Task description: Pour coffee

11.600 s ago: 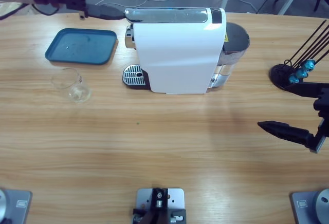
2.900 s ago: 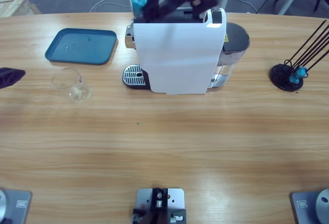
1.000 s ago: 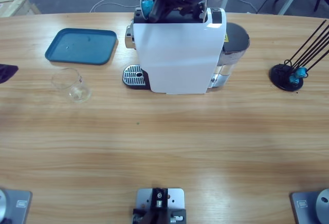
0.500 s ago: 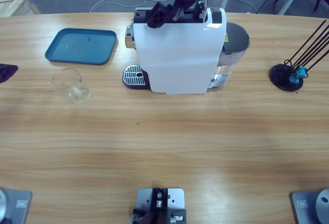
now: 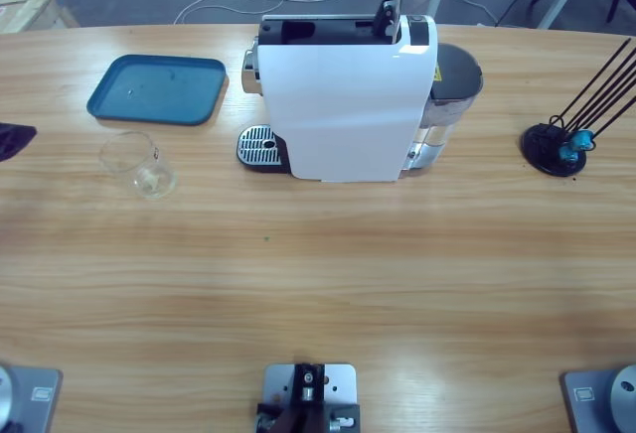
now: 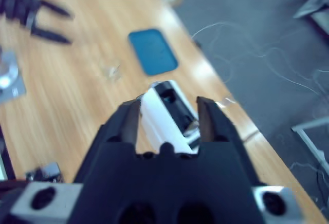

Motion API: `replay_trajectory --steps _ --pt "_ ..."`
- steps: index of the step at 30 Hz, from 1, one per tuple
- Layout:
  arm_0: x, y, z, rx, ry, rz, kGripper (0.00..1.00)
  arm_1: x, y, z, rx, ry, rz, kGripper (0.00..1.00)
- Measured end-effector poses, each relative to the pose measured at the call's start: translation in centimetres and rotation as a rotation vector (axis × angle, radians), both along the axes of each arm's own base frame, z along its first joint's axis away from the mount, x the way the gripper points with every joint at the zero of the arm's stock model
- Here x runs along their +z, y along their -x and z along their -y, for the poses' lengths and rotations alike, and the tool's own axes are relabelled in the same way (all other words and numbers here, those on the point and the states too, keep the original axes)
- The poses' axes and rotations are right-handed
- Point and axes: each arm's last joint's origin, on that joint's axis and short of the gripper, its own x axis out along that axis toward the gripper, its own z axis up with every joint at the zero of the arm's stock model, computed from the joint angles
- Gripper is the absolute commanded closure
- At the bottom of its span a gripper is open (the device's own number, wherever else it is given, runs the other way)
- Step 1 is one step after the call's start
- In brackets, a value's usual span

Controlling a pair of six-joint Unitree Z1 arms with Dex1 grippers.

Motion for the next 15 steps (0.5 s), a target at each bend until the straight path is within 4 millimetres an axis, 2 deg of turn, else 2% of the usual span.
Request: replay_trajectory --steps 2,4,9,12,15 --pt "0.0 0.0 0.0 -0.002 0.001 0.0 0.018 -0.1 0.9 1.9 -0.091 -0.049 0.031 1.0" --pt "0.0 0.0 0.0 -0.003 0.002 -0.001 0.018 -1.3 0.8 2.3 -0.15 -0.085 0.039 1.0" --pt "0.0 0.1 0.1 -0.02 0.009 -0.008 0.018 -7.3 -2.6 1.5 -0.315 -0.31 -0.044 1.0" --pt "-0.1 0.1 0.1 -0.02 0.009 -0.009 0.018 -9.4 -4.0 0.7 -0.36 -0.274 -0.026 1.0" --pt "-0.1 0.1 0.1 -0.02 0.009 -0.009 0.018 -10.9 -4.9 0.7 -0.479 -0.198 0.016 1.0"
